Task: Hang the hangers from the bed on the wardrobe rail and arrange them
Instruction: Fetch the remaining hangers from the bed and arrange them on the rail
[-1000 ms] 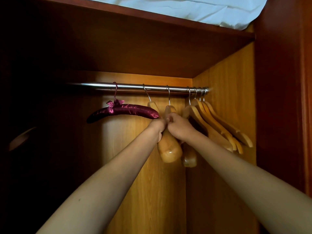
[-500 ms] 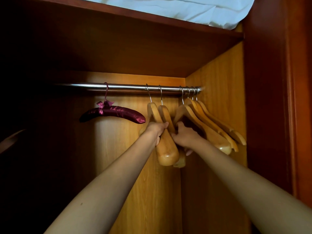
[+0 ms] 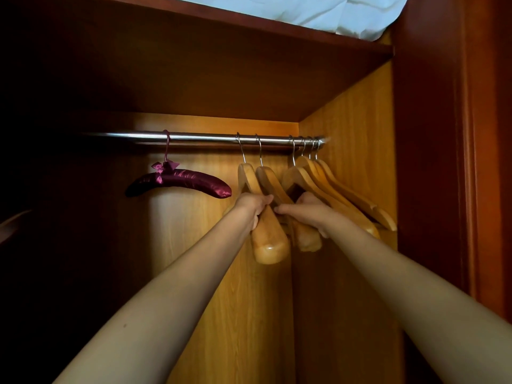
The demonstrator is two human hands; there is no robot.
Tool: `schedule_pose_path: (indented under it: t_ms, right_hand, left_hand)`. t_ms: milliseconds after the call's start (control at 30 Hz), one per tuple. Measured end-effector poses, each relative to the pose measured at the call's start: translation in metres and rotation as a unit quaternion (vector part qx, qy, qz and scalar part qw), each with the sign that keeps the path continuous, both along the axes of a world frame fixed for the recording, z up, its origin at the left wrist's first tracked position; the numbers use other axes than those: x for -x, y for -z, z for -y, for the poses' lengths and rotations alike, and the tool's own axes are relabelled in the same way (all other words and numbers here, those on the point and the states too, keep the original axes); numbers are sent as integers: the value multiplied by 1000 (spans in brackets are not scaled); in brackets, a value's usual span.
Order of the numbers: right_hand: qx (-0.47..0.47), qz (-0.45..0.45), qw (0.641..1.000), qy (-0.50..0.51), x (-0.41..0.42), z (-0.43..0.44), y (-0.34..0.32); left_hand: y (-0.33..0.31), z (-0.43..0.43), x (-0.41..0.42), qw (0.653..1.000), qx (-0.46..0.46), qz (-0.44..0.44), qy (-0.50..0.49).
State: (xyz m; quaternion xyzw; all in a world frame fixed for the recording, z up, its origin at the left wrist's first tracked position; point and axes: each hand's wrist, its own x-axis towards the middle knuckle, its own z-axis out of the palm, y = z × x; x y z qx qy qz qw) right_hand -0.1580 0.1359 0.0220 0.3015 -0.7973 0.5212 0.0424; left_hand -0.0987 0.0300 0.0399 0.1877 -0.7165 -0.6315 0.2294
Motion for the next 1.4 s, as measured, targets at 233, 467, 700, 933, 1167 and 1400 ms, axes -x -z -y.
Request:
schedule_pose_path:
  t_ms: [233,467,700,933,1167,1400]
  right_hand:
    - [18,44,998,-36,-6,-14,-20]
    - [8,61,998,-13,-2,-19,-23]
    - [-50,34,998,26,-1,-21,-21]
    - [-139,-10,989,55,-5,-15,-13]
    - [-183,-140,967,106,-9,-13,-6]
    - [-151,-254,943,154,-13,-25,-2]
  left_hand:
    - [-5,-5,-1,1000,5,6,18]
    - [-6,-4,-4,999,27,6,19]
    - [-1,4,-4,998,58,34,4]
    - [3,10,-14,997,77,15,8]
    - [10,-2,-22,991,131,1,-29]
    - [12,-13,-25,964,255,-65,-46]
